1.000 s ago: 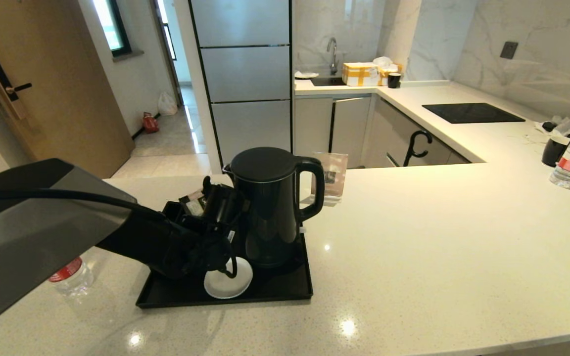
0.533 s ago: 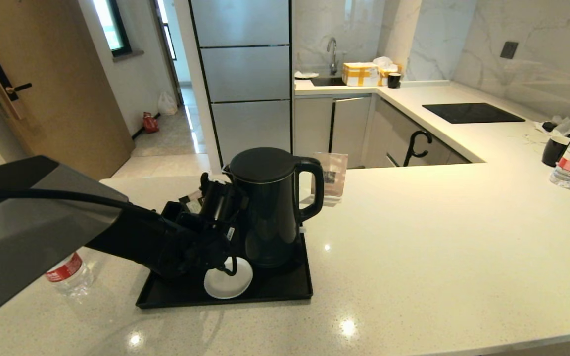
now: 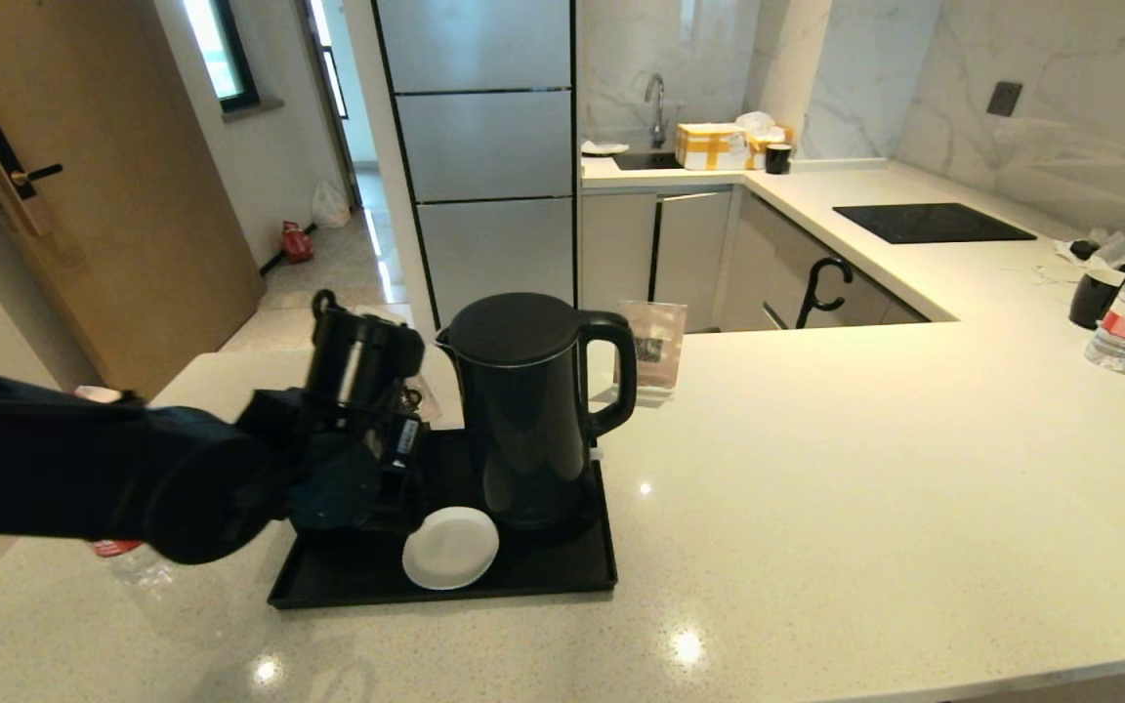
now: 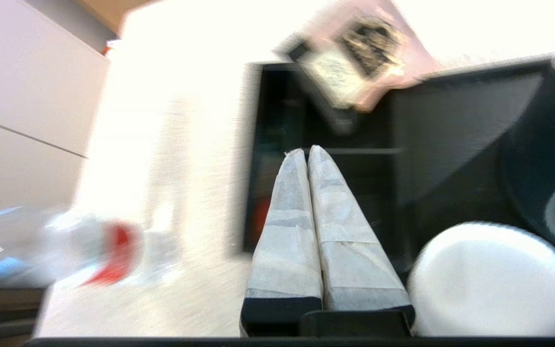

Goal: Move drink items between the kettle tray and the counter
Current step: Pick up the kettle

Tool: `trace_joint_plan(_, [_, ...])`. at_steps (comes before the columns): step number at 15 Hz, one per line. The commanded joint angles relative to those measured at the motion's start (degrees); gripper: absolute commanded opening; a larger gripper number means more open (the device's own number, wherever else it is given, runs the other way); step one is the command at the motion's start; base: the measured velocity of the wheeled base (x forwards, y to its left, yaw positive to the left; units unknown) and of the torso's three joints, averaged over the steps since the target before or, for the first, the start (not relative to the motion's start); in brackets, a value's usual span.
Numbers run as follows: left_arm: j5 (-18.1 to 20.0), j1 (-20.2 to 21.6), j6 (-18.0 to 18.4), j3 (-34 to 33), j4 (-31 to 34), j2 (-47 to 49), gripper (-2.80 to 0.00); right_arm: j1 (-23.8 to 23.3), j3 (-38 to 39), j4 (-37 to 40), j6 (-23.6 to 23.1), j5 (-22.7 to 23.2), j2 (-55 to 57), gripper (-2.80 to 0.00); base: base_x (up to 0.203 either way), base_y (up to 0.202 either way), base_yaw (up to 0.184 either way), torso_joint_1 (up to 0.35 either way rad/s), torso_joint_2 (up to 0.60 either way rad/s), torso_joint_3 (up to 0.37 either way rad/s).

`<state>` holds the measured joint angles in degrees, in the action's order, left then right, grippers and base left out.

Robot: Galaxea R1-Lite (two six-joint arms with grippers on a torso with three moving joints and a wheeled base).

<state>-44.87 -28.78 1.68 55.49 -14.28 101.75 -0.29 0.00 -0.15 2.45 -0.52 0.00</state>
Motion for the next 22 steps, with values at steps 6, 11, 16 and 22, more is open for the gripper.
trace_joint_plan(6, [11.89, 7.07, -1.34, -3.32, 21.91, -34.65, -2.8, 0.03, 0.0, -0.03, 0.01, -0.01, 0.0, -2.8, 0.0, 0.0, 0.0, 0.0, 0.0, 0.0])
trace_joint_plan(11, [47.01, 21.85, -10.73, 15.24, 62.38, -59.01, -2.8, -0.06, 0.0, -0.03, 0.01, -0.01, 0.0, -2.8, 0.0, 0.0, 0.0, 0.0, 0.0, 0.0])
trace_joint_plan(16, [54.64, 28.14, -15.22, 36.84, 94.86, -73.35, -2.8, -0.05, 0.0, -0.03, 0.01, -0.01, 0.0, -2.8, 0.0, 0.0, 0.0, 0.0, 0.0, 0.0])
trace_joint_plan(22, [54.86, 30.46, -15.67, 29.03, 101.6, -90.03, -2.8, 0.03, 0.0, -0.03, 0.01, -0.01, 0.0, -2.8, 0.0, 0.0, 0.0, 0.0, 0.0, 0.0])
